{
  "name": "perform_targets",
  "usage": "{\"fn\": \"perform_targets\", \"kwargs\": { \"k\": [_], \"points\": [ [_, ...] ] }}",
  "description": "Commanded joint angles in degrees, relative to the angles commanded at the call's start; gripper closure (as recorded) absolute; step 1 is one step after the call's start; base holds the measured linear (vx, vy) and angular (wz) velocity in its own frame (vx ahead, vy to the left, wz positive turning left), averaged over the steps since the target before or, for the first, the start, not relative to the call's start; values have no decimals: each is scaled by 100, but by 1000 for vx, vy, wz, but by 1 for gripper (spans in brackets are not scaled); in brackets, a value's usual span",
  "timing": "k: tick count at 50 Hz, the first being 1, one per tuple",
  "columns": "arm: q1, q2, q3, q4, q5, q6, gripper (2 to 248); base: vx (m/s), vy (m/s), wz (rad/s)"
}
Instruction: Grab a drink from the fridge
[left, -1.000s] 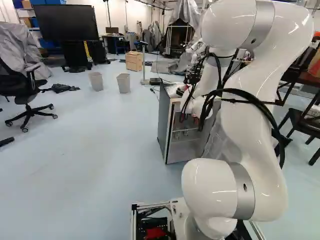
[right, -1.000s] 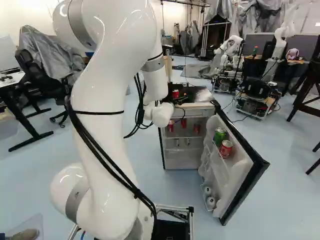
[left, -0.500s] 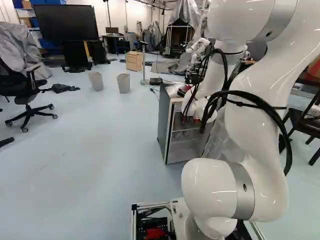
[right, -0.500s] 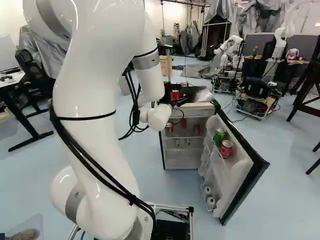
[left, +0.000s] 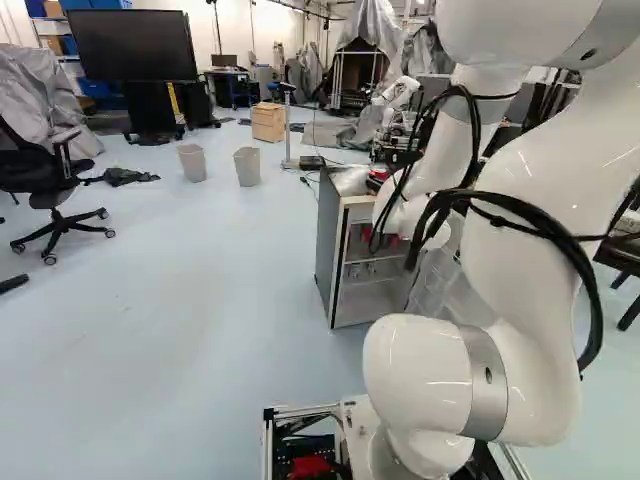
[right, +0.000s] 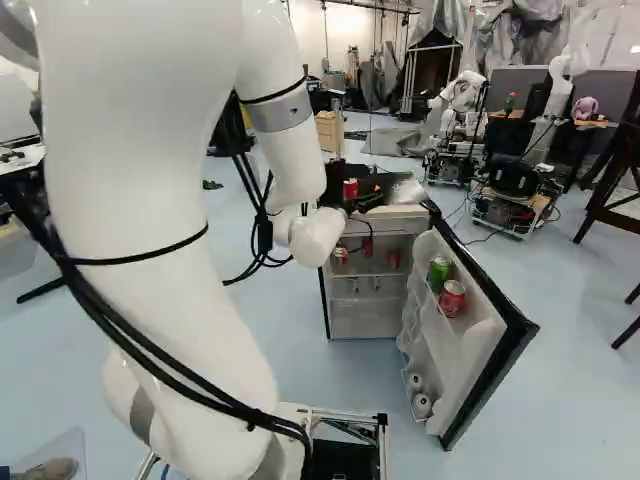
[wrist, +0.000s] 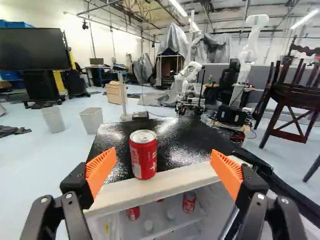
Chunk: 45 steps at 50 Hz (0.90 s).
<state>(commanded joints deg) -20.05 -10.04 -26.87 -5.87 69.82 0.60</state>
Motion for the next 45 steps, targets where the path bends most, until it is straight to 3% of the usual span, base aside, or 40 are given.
{"fn": "perform_targets", "kwargs": {
  "k": [23, 45],
  "points": [
    [-469, 333, 17, 627, -805, 0, 3, 0, 0, 0],
    [-913, 568, -54, 937, -1762, 0, 3, 0, 0, 0]
  ]
}}
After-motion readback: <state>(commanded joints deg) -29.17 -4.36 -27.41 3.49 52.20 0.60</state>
